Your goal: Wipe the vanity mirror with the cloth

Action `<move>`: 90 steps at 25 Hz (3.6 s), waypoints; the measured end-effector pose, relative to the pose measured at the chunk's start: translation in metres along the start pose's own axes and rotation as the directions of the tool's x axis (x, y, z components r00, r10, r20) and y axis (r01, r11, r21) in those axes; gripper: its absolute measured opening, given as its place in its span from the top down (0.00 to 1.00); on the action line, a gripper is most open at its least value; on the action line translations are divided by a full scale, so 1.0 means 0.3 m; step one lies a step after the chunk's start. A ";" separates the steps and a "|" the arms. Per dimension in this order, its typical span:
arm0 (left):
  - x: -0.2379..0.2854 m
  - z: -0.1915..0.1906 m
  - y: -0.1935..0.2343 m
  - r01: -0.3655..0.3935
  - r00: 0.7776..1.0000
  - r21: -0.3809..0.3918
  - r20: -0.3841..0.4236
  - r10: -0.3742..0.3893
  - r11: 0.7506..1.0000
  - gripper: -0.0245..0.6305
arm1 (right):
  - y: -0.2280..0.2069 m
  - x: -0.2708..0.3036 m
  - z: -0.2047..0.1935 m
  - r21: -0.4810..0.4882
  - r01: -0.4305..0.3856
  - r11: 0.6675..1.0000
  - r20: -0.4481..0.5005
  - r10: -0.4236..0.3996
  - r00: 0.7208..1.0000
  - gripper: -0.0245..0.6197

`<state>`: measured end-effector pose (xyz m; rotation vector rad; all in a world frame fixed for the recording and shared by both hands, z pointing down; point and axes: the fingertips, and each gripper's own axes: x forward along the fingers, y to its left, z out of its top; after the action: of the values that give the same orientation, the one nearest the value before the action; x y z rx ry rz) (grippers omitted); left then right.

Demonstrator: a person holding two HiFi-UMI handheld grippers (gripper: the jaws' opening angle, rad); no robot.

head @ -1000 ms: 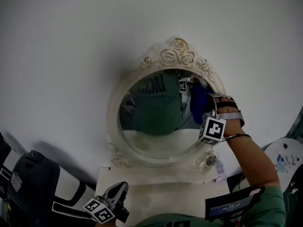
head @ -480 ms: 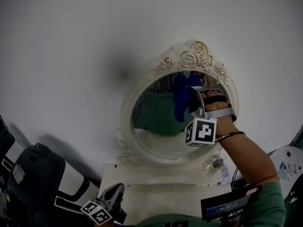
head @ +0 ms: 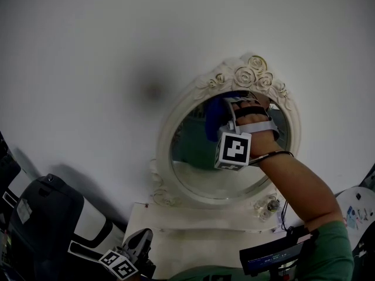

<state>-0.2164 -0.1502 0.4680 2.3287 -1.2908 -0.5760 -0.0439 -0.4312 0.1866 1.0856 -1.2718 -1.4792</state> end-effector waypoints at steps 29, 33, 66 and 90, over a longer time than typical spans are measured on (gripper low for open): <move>0.089 -0.025 -0.034 0.052 0.998 -0.008 -0.032 -0.053 0.999 0.97 | 0.101 -0.131 -0.469 0.153 -0.065 0.986 -0.177 0.092 0.980 0.80; 0.055 -0.019 -0.023 0.032 0.999 -0.004 -0.023 -0.032 0.999 0.97 | 0.111 -0.182 -0.282 0.306 -0.107 0.946 0.054 0.095 0.994 0.80; 0.044 0.004 -0.018 0.030 0.998 0.082 -0.060 -0.025 0.996 0.97 | 0.232 0.029 0.409 0.107 -0.100 0.989 0.187 0.079 0.979 0.80; 0.191 -0.094 -0.109 0.141 0.978 0.041 -0.161 -0.133 0.989 0.97 | 0.335 -0.147 -0.648 0.121 -0.096 0.988 -0.267 0.126 0.956 0.80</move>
<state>-0.1508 -0.1795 0.4651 2.4660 -1.0925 -0.3948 0.1624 -0.4415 0.2712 1.2216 -1.2040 -1.1427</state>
